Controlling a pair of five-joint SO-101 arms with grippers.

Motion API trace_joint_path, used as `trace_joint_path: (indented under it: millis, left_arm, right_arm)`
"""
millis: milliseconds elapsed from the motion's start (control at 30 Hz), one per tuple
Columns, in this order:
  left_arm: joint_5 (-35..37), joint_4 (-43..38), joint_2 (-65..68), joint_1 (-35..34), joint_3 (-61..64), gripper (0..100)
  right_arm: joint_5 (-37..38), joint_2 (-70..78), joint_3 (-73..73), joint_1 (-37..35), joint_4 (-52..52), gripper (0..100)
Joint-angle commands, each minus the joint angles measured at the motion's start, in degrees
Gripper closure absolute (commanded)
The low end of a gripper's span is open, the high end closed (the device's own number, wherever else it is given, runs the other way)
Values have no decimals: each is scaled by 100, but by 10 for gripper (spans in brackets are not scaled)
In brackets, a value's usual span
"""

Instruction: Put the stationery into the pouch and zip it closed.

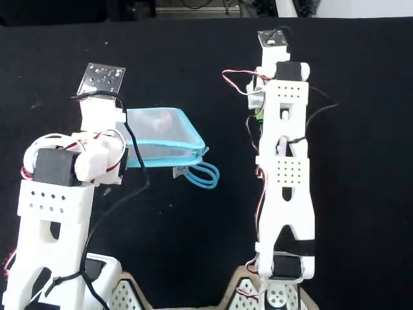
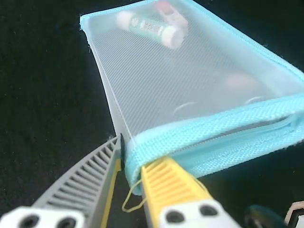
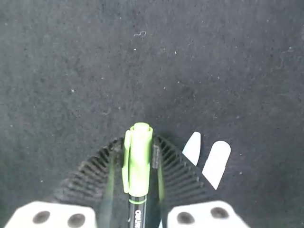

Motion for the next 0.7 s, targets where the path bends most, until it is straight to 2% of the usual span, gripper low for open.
trace_joint_path:
  millis: [0,133,433,667]
  left_arm:
    - [-18,18,-105,84,-119,970]
    - [-18,18,-105,84,-119,970]
    - [-18,18,-105,84,-110,970]
    - [-18,18,-105,84,-110,970]
  right_arm:
    - [-62,-655,-75,-97,237,988]
    - [-70,-1631,1429,-237,246,988]
    - [-35,-5253,5569,-949,53,988]
    - [-9,-7767,8620,-1134,-1301,987]
